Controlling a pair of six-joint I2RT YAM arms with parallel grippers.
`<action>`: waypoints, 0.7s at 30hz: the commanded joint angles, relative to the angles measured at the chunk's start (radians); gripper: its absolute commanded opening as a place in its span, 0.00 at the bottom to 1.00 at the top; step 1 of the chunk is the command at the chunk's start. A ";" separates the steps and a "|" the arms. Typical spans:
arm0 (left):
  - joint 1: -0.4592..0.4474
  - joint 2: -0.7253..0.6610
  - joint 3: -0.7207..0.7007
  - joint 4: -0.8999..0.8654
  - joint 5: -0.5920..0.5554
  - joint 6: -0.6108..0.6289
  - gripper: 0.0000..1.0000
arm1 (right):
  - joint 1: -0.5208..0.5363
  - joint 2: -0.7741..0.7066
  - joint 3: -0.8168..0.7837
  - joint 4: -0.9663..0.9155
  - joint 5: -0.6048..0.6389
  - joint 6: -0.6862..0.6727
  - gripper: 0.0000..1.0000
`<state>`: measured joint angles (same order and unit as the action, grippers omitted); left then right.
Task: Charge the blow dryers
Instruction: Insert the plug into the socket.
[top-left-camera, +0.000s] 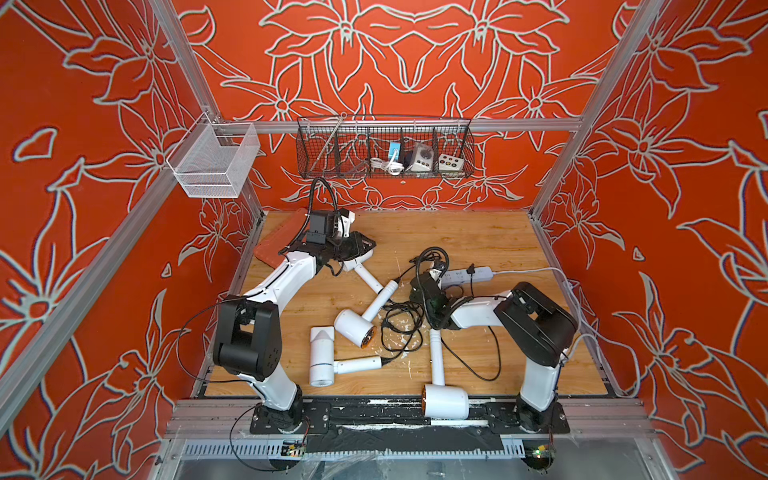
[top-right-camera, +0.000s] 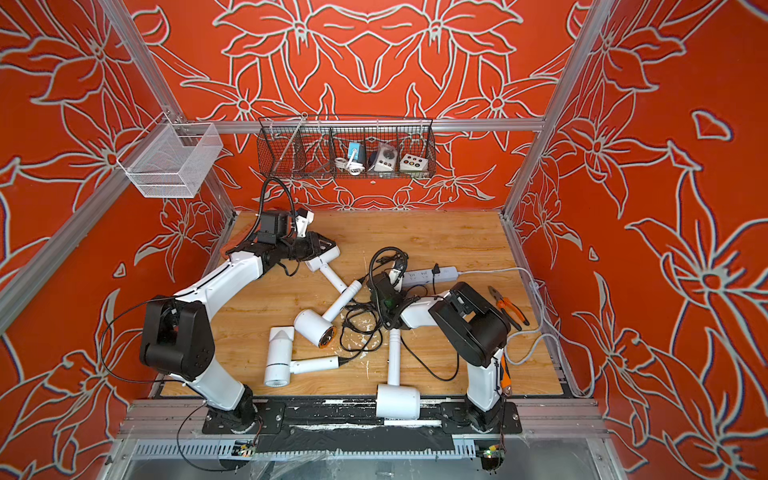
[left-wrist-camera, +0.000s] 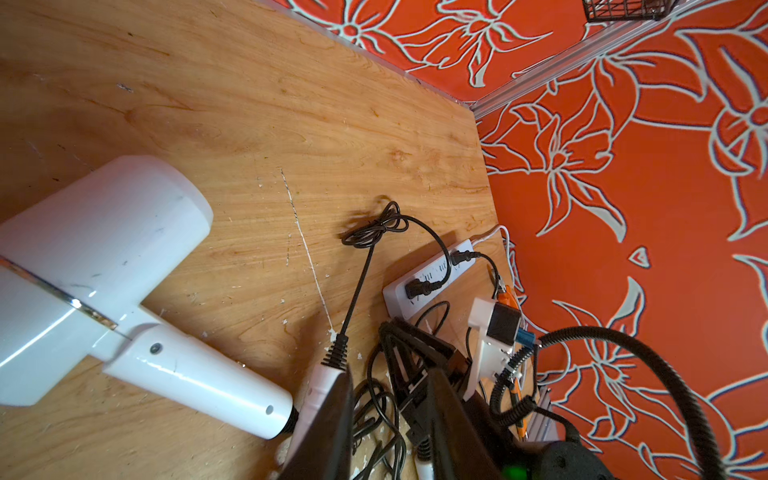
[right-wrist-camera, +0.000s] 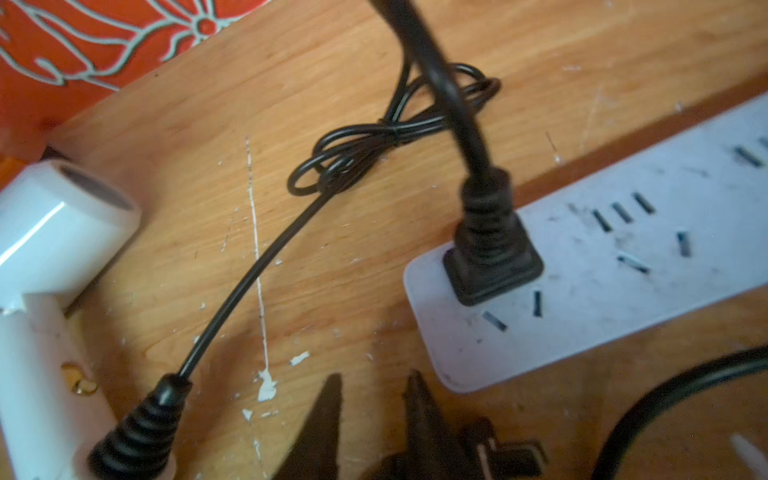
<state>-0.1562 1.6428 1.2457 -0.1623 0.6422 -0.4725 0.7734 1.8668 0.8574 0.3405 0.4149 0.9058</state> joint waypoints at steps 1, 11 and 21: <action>0.006 -0.024 -0.005 0.018 0.017 0.002 0.31 | 0.003 0.023 -0.043 -0.331 -0.064 -0.044 0.48; 0.004 -0.021 -0.005 0.016 0.013 0.009 0.31 | -0.002 -0.316 -0.013 -0.495 0.031 -0.276 0.65; -0.134 0.043 0.085 -0.129 -0.110 0.165 0.41 | -0.047 -0.731 -0.031 -0.707 -0.017 -0.370 0.54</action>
<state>-0.2066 1.6566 1.2758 -0.2119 0.5995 -0.4129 0.7425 1.2133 0.8444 -0.2573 0.4004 0.5850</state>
